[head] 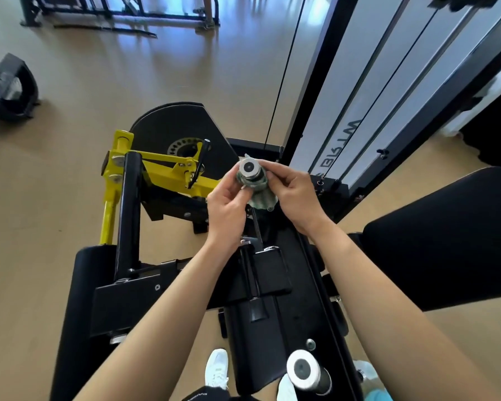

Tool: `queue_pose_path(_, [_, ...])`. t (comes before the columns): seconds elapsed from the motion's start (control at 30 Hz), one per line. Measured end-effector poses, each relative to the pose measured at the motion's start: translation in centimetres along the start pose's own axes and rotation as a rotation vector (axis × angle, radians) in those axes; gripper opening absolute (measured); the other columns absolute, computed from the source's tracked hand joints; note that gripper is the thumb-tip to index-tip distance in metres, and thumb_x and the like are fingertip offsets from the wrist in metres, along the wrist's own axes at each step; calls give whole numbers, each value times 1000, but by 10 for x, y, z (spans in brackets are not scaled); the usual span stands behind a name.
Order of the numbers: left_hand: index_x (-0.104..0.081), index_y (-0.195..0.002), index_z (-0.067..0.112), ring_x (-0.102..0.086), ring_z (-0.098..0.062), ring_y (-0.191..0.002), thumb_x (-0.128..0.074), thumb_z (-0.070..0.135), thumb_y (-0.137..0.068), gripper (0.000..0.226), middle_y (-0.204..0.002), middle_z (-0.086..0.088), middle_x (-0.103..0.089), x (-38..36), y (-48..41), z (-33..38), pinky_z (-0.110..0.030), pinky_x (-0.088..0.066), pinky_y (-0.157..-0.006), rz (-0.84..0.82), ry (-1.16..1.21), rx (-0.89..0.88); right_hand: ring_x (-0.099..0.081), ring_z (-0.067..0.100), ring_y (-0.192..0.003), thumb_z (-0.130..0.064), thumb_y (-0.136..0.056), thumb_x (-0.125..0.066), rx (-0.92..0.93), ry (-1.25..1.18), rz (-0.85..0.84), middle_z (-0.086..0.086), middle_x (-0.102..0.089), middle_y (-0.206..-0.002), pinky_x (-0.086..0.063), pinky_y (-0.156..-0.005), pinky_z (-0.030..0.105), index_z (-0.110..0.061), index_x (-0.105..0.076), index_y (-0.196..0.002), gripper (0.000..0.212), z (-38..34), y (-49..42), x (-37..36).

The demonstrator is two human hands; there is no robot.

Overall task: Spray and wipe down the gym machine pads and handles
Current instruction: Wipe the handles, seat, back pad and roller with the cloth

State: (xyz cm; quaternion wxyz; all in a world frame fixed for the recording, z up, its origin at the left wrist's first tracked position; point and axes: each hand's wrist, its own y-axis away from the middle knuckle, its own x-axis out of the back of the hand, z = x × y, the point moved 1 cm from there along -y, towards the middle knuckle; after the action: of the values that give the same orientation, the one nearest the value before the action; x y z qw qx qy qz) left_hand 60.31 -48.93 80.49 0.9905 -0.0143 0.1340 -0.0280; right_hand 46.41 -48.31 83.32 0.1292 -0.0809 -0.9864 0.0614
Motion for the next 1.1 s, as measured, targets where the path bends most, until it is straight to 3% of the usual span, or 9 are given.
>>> queue_pose_path(0.1, [-63,-136,0,-71,-20,-112,-56,-6,-100,37,-123,-15,-73,-2,-5,-15,-47,-56,-103,-87,-64,104,-70,13,-113,-2,-104,-53,-105,61,-5,3,-75,-120,-55,-99,29,-12,-72,-128,32,20,1,2])
queue_pose_path(0.23, [-65,-131,0,-73,-16,-107,-57,-4,-101,31,-115,-9,-76,-2,-4,-13,-31,-59,-91,-137,-127,97,-69,10,-114,-3,-103,-57,-132,87,-106,2,-74,-123,-55,-101,27,-17,-68,-133,36,19,2,8])
queue_pose_path(0.4, [-63,-139,6,-67,-17,-125,-66,-3,-96,44,-128,-2,-72,2,5,13,-35,-54,-106,-36,-169,-127,-62,14,-129,7,-91,-68,103,127,-160,3,-69,-135,-49,-111,35,-9,-65,-138,49,-13,6,11])
queue_pose_path(0.53, [-52,-148,8,-62,-18,-132,-69,-9,-92,61,-140,-7,-65,6,14,19,-34,-53,-107,7,-101,-141,-65,13,-126,8,-91,-67,173,139,-110,4,-70,-132,-52,-108,33,-9,-67,-135,47,-26,4,8])
queue_pose_path(0.6, [-54,-147,7,-61,-19,-134,-69,-8,-92,59,-141,-7,-65,6,11,11,-36,-52,-109,-11,-139,-137,-66,12,-124,0,-93,-68,162,168,-80,2,-72,-131,-53,-108,36,-12,-67,-135,44,-17,3,8])
queue_pose_path(0.73, [-66,-132,3,-71,-22,-113,-68,0,-96,37,-118,-9,-76,-3,1,-11,-44,-58,-100,-69,-153,29,-68,9,-117,-7,-98,-66,6,277,-49,-2,-74,-124,-53,-106,39,-19,-69,-135,39,15,7,13])
queue_pose_path(0.83, [-69,-127,4,-73,-19,-107,-68,-2,-95,32,-115,-10,-76,-7,-5,-19,-32,-59,-90,-87,-130,131,-71,10,-109,-6,-96,-67,-46,325,-19,-3,-77,-116,-56,-101,38,-23,-72,-130,38,25,11,15])
queue_pose_path(0.97, [-70,-124,4,-73,-15,-106,-68,-7,-93,34,-112,-6,-76,-7,2,-3,-28,-57,-90,-30,-213,-26,-73,9,-103,-2,-93,-69,28,282,29,-4,-78,-111,-58,-95,36,-17,-76,-124,35,11,10,10])
queue_pose_path(1.1, [-61,-138,8,-68,-16,-122,-70,-6,-93,48,-129,-7,-71,1,9,15,-29,-55,-102,43,-193,-197,-72,11,-109,-5,-94,-69,174,183,28,-1,-78,-116,-58,-97,33,-13,-75,-124,31,-16,7,5])
